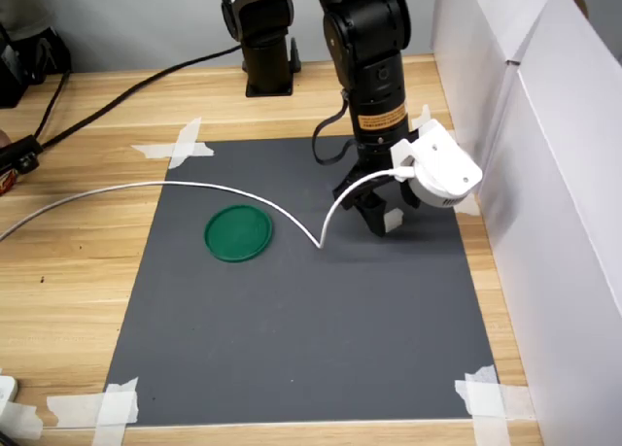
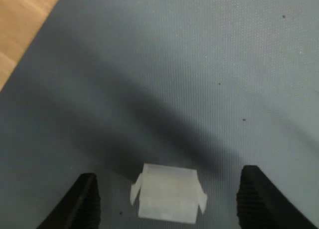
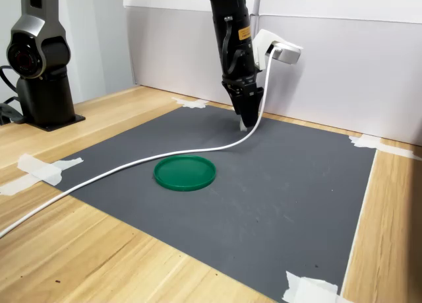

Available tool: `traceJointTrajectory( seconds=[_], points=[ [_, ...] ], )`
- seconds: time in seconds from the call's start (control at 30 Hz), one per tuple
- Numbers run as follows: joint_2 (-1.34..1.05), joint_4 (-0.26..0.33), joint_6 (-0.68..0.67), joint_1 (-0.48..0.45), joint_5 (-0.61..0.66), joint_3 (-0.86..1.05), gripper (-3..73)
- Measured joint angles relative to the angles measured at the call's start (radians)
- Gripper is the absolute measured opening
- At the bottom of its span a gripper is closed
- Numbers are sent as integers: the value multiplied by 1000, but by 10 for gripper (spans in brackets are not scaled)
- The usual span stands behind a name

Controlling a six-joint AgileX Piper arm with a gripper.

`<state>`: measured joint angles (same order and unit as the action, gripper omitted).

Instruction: Grasp a white terminal and put it in the green lid.

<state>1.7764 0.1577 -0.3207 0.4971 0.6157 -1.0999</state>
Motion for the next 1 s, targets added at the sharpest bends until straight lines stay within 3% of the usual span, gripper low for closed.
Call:
traceJointTrajectory(
  seconds=[0.33, 0.63, 1.0],
  points=[
    [30, 1, 8, 0, -8, 0, 594],
    [32, 5, 8, 0, -9, 0, 319],
    [-14, 1, -10, 0, 21, 1, 314]
  ],
)
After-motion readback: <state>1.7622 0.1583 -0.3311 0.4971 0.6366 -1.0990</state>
